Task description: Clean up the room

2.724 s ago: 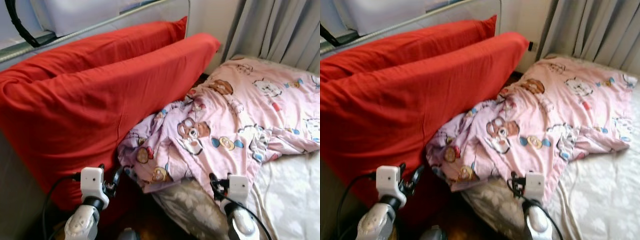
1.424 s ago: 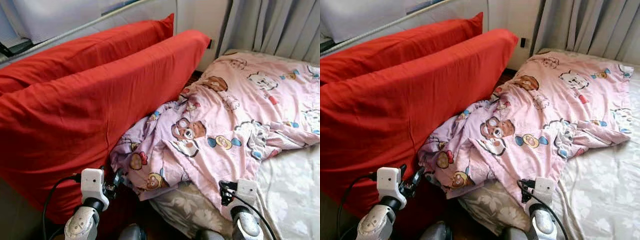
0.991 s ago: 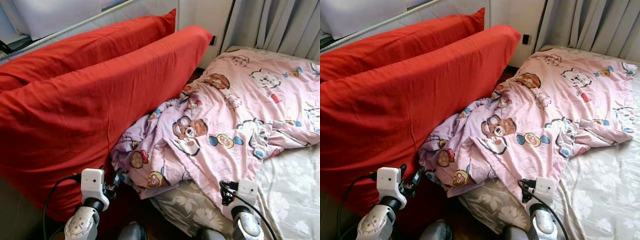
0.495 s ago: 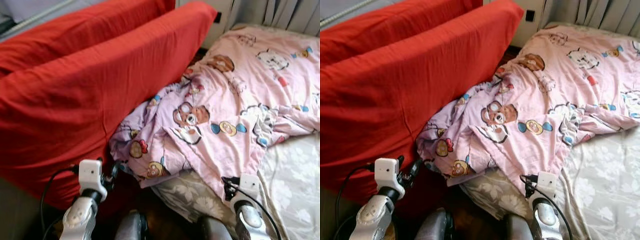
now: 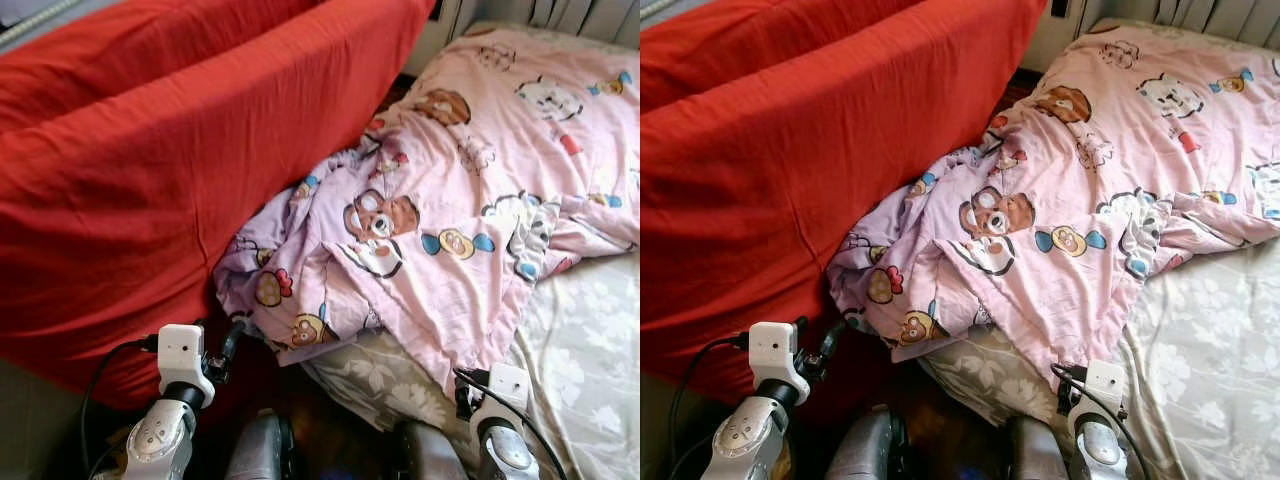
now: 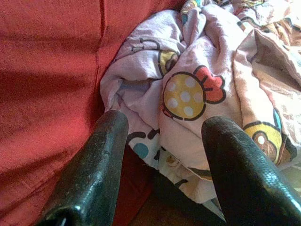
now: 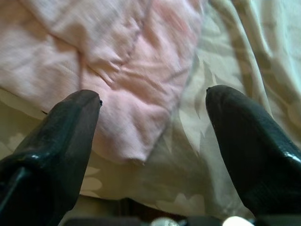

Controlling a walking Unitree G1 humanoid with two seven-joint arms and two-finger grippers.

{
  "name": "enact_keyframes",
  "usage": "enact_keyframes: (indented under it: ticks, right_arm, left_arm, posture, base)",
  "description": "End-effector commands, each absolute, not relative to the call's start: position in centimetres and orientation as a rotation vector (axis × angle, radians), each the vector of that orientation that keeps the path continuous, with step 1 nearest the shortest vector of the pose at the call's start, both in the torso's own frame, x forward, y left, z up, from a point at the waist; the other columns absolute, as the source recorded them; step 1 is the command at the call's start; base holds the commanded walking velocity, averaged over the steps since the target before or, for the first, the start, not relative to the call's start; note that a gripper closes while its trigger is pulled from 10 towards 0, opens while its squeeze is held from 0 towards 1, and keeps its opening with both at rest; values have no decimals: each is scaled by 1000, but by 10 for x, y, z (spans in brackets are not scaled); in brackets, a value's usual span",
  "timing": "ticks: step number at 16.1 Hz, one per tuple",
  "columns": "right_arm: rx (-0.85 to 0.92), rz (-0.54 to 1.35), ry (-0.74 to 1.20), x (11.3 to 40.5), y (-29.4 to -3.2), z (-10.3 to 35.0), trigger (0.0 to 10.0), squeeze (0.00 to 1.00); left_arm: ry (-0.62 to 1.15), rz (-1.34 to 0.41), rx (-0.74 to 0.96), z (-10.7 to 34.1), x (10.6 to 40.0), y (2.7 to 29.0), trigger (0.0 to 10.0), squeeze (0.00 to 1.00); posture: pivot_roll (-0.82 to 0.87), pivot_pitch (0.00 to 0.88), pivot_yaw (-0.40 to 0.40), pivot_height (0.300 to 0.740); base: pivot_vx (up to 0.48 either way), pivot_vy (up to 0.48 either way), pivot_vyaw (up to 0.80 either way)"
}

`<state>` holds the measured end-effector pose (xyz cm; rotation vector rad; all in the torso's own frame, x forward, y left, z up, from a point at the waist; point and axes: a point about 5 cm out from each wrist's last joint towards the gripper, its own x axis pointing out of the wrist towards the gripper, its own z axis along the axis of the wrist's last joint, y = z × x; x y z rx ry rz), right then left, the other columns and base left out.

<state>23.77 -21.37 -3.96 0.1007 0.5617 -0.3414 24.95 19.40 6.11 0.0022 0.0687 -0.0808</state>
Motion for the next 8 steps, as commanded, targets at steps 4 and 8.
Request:
enact_keyframes:
  ticks: [4, 8]
  right_arm:
    - [137, -366, 594, 237, -217, -41, 10000, 0]
    - [184, -359, 606, 240, -215, -41, 10000, 0]
  left_arm:
    - [98, -84, 17, 60, 241, 198, 10000, 0]
    - [104, -84, 23, 60, 236, 199, 10000, 0]
  posture:
    - [78, 263, 68, 645]
    - [87, 279, 74, 645]
  base:
    - [0, 0, 0]
    - [0, 0, 0]
